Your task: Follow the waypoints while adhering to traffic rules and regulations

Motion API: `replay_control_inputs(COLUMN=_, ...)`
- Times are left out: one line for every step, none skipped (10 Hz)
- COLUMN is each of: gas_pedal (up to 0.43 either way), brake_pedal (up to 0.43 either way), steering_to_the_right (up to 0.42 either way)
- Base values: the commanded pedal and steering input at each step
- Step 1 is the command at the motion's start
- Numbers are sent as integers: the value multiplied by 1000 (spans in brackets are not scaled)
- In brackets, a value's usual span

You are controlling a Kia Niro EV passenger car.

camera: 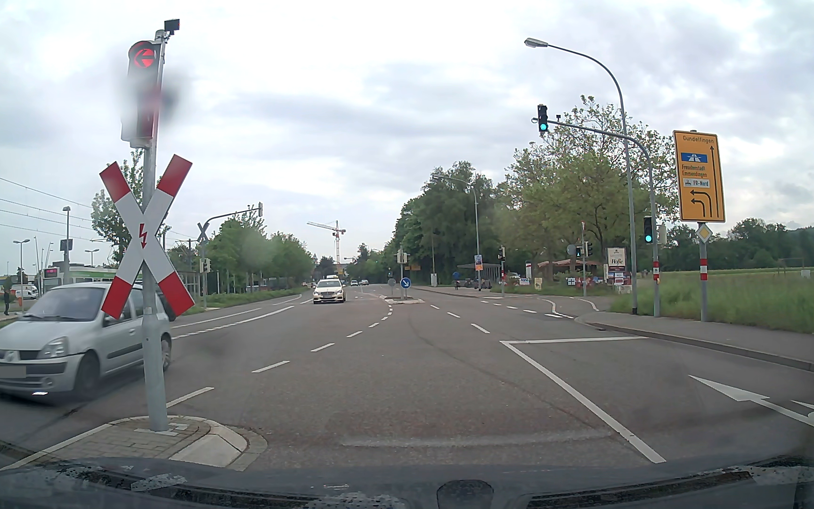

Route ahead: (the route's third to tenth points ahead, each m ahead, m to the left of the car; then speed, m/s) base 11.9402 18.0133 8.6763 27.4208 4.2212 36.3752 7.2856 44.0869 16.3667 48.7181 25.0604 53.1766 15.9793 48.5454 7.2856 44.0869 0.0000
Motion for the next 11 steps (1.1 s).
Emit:
replay_control_inputs(gas_pedal=0, brake_pedal=195, steering_to_the_right=9)
replay_control_inputs(gas_pedal=0, brake_pedal=195, steering_to_the_right=9)
replay_control_inputs(gas_pedal=0, brake_pedal=195, steering_to_the_right=9)
replay_control_inputs(gas_pedal=0, brake_pedal=195, steering_to_the_right=9)
replay_control_inputs(gas_pedal=0, brake_pedal=195, steering_to_the_right=9)
replay_control_inputs(gas_pedal=0, brake_pedal=195, steering_to_the_right=9)
replay_control_inputs(gas_pedal=0, brake_pedal=201, steering_to_the_right=9)
replay_control_inputs(gas_pedal=0, brake_pedal=195, steering_to_the_right=9)
replay_control_inputs(gas_pedal=0, brake_pedal=195, steering_to_the_right=9)
replay_control_inputs(gas_pedal=0, brake_pedal=195, steering_to_the_right=9)
replay_control_inputs(gas_pedal=0, brake_pedal=195, steering_to_the_right=9)
